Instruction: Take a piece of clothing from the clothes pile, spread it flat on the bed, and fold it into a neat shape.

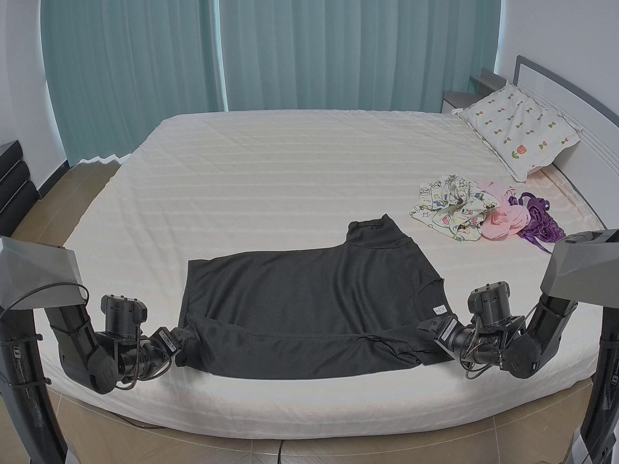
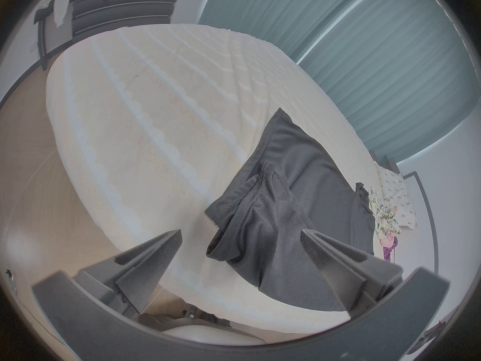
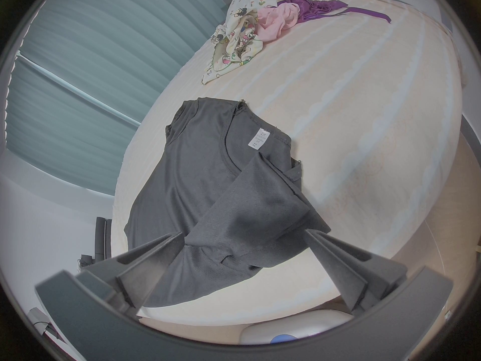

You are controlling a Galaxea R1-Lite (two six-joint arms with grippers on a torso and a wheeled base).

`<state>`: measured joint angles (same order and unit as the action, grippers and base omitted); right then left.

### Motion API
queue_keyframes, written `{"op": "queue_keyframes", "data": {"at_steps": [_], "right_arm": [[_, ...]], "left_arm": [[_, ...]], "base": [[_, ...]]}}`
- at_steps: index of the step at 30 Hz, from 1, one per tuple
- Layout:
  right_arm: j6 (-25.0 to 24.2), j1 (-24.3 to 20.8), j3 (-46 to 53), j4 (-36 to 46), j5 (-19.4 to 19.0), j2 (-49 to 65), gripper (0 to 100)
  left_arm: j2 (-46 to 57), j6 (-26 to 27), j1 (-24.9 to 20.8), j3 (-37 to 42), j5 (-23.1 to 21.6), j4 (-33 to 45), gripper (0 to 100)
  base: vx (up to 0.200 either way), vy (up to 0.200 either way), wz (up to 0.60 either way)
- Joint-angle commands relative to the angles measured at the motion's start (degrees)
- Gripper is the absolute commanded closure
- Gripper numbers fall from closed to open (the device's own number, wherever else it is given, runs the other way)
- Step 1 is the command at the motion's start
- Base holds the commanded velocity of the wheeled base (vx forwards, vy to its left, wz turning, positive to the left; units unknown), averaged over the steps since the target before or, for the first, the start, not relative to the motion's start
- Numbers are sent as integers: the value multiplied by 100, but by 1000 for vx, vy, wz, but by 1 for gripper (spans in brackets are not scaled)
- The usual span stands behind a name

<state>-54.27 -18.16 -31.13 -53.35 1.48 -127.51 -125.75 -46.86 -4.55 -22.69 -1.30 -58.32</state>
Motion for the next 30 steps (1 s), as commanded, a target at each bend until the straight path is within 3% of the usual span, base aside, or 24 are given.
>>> {"op": "queue_keyframes", "data": {"at_steps": [1, 10, 18, 19, 30], "right_arm": [[-13, -3, 64, -9, 2, -63, 0], [13, 32, 529, -774, -7, -89, 0], [22, 23, 591, -897, -16, -81, 0], [22, 23, 591, -906, -33, -81, 0], [13, 67, 600, -914, -68, -46, 0]], "left_arm": [[-152, 186, -20, -34, -28, -118, 0], [-565, 1074, -20, 221, -186, -479, 0], [-758, 1144, -29, 256, -177, -883, 0], [-794, 1144, -55, 247, -168, -927, 100], [-838, 1153, -108, 282, -98, -962, 100]], "base": [[0, 0, 0], [0, 0, 0], [0, 0, 0], [0, 0, 0], [0, 0, 0]]}}
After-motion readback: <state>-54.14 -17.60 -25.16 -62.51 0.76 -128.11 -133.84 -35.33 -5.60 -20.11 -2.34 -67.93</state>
